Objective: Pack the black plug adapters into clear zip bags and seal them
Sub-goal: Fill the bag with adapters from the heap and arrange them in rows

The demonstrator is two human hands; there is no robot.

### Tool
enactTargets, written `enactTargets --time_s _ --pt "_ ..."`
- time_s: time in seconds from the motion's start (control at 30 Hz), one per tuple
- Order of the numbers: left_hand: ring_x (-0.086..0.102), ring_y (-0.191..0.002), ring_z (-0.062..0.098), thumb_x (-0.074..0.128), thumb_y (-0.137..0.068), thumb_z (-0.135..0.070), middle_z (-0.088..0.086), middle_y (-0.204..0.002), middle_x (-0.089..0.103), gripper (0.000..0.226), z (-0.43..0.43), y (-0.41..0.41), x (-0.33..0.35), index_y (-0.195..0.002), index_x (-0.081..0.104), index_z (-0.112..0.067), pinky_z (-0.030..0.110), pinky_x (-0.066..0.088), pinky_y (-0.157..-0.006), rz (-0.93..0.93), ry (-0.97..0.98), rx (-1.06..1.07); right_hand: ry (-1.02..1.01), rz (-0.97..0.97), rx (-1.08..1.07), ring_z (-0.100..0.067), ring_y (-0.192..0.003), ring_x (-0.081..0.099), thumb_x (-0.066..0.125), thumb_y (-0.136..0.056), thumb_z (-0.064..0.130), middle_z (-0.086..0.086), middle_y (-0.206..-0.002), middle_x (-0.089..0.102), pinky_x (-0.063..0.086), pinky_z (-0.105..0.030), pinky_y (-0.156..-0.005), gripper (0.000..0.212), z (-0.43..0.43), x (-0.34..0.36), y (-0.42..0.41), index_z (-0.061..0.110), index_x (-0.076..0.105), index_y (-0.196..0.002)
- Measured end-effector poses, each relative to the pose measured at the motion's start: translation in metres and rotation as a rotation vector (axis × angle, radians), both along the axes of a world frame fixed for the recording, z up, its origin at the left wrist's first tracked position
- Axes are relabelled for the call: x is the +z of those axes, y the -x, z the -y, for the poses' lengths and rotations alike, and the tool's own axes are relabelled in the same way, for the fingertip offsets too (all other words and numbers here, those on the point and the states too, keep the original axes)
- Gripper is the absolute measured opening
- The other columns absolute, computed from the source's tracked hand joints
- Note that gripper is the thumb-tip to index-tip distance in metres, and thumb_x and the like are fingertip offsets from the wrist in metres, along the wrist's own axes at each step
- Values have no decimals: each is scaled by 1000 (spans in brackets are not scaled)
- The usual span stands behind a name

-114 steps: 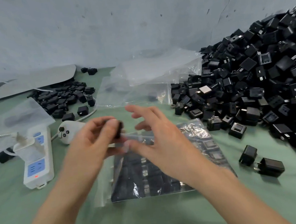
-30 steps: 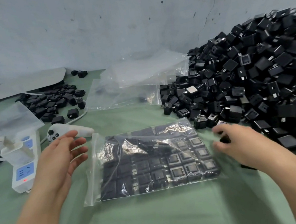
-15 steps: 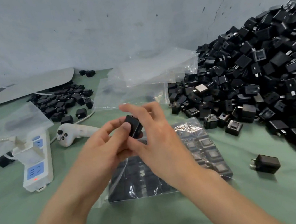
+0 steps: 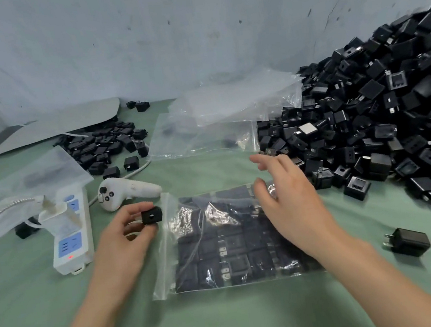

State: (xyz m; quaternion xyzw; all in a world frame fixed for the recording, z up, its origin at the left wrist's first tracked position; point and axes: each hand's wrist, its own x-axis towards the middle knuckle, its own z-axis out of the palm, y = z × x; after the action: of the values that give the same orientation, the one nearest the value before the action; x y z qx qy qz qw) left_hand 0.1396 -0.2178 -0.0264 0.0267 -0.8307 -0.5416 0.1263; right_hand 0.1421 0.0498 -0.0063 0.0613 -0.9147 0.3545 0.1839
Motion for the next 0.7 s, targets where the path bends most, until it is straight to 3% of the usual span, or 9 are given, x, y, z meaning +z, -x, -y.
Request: enactTargets --time_s 0.17,0.37,0.47,0.57,0.7 --pt "68 -96 -1 74 -87 -14 -16 -102 75 38 -17 -1 -5 -106 72 -47 11 52 -76 -25 -118 -144 -45 13 3 -13 -110 49 46 -102 24 7 -132 47 41 -32 -97 43 0 -1 -3 26 44 -144" --pt "66 -105 -4 63 -94 -6 -21 -108 73 39 -18 -2 -8 -113 67 -41 3 45 -82 -30 -68 -216 -92 24 5 -9 -119 41 45 -102 26 10 -131 48 32 -23 -99 42 -1 -3 -2 27 43 -145" --pt "66 -102 -1 68 -92 -14 -23 -110 71 37 -16 0 -8 -117 63 -42 5 47 -80 -10 -28 -237 -106 53 34 -7 -117 42 45 -102 29 13 -128 50 31 -23 -96 38 -4 -4 -2 30 48 -140" --pt "64 -95 -1 72 -89 -22 -31 -109 65 40 -22 -3 -9 -117 59 -47 5 47 -75 -20 91 -239 -140 108 122 -8 -123 42 44 -102 38 16 -130 49 34 -31 -107 38 -2 -3 -3 33 49 -139" --pt "62 -93 -1 73 -88 -21 -29 -108 65 38 -13 -1 -9 -118 58 -38 7 46 -74 -51 107 -139 -282 136 210 -9 -133 33 37 -99 55 16 -144 42 23 -35 -117 52 11 -3 -8 38 37 -148"
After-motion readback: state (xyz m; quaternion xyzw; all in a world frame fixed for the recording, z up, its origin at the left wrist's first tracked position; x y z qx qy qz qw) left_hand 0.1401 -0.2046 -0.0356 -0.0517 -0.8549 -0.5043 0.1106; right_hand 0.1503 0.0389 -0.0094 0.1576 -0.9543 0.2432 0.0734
